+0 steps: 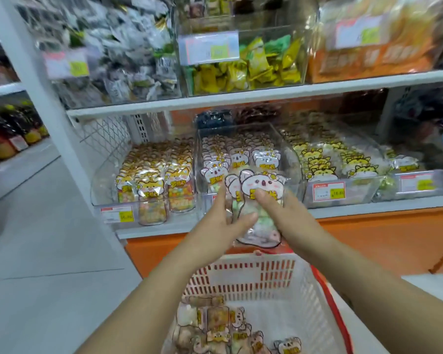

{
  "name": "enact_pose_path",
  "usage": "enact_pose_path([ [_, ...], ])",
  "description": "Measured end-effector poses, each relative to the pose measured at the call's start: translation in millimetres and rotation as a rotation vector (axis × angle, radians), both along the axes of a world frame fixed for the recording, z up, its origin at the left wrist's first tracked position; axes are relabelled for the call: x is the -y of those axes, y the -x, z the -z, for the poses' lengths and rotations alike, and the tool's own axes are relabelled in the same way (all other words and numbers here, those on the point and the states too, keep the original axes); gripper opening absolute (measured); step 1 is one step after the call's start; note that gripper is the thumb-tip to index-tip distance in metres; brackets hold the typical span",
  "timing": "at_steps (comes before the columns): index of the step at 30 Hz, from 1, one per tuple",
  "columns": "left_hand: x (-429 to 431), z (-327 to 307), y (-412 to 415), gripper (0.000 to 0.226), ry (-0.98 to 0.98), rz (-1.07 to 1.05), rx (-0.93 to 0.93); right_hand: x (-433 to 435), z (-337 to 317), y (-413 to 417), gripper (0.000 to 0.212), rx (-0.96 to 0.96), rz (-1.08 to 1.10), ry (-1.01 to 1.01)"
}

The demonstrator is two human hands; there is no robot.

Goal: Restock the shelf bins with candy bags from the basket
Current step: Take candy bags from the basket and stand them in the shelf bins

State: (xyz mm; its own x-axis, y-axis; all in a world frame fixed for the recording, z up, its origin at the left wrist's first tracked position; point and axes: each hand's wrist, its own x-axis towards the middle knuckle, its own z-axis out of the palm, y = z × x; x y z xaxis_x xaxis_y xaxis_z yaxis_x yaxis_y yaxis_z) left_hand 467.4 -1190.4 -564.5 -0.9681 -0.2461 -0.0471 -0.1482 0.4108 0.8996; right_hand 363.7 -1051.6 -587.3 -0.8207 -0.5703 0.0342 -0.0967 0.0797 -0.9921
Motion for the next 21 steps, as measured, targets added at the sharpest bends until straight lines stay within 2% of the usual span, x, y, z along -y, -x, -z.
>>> enact_pose_path([
  [2,6.5,-22.1,14.6,0.076,0.094,0.010,-0.085,0.4,-24.5,19.4,0.093,0.030,-0.057,0.008],
  [3,11.1,-30.9,24.4,0.064,0.131,0.014,-0.115,0.7,-35.9,28.6,0.081,0.007,-0.100,0.013],
  [5,19.4,-41.5,47.1,0.058,0.196,0.026,-0.134,1.1,-54.3,48.5,0.058,-0.120,-0.148,-0.009],
  [9,38.2,-42.4,99.4,0.064,0.289,0.006,-0.130,13.6,-67.5,86.3,0.064,-0.240,-0.069,-0.034],
  [17,70.6,1.0,165.8,0.056,0.382,-0.073,0.099,56.6,-12.6,154.3,0.062,-0.274,0.018,-0.370],
  [21,78.5,16.8,174.5,0.057,0.457,-0.113,0.102,75.2,0.1,166.1,0.065,-0.257,0.018,-0.564],
])
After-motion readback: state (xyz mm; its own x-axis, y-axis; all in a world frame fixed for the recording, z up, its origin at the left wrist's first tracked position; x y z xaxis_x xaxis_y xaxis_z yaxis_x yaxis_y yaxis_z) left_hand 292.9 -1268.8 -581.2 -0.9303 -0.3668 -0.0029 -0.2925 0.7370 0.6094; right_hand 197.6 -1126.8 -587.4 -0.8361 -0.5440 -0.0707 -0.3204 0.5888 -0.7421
